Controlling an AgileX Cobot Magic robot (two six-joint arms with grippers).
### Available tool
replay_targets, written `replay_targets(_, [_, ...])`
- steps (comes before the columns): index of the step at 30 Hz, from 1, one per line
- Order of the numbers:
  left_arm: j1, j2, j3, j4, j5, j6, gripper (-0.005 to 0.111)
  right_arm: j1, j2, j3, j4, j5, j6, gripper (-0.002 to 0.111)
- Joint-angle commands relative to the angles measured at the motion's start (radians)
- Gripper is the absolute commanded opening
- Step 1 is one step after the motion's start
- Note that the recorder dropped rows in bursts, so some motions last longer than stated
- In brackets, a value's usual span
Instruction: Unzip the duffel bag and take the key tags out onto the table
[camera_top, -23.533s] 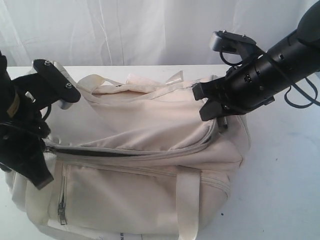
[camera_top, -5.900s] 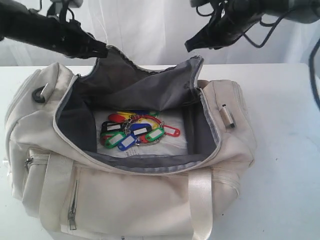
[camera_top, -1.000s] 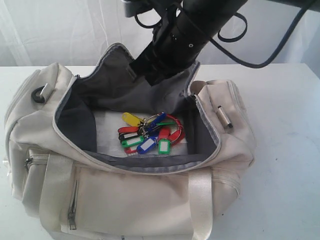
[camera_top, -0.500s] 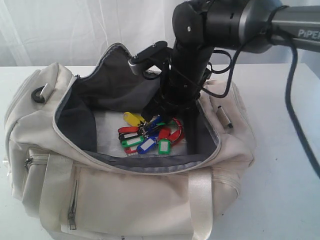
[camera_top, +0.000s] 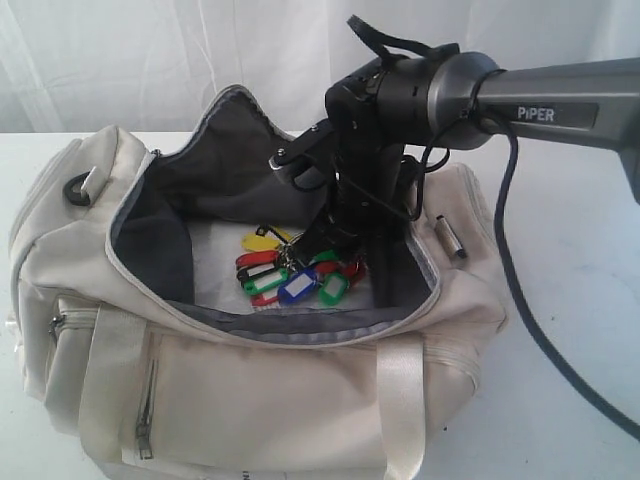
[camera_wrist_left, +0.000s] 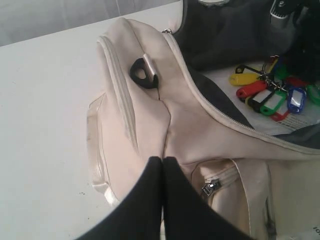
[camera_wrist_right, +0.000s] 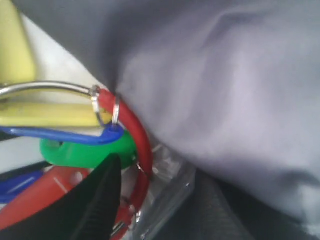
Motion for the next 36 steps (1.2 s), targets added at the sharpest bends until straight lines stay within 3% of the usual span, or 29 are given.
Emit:
replay_targets(1, [-0.005, -0.006, 0.004, -0.012, 0.004, -0.001, 0.0, -0.004, 0.039, 0.0, 0.029, -0.025, 0.008, 0.044])
replay_targets(4, [-0.005, -0.006, 0.004, -0.012, 0.004, -0.001, 0.0, -0.004, 0.041, 0.0, 0.045, -0.001, 0.008, 0.037])
replay_targets(11, [-0.005, -0.006, 0.004, -0.019, 0.004, -0.001, 0.0, -0.004, 0.041, 0.0, 0.114, 0.091, -0.019, 0.0])
replay_targets(19, [-0.005, -0.006, 0.004, -0.019, 0.006, -0.001, 0.0, -0.004, -0.012, 0.0, 0.224, 0.106, -0.107, 0.0])
replay_targets(36, [-0.005, -0.006, 0.004, -0.019, 0.006, -0.001, 0.0, -0.004, -0.255, 0.0, 0.237, 0.091, -0.136, 0.0])
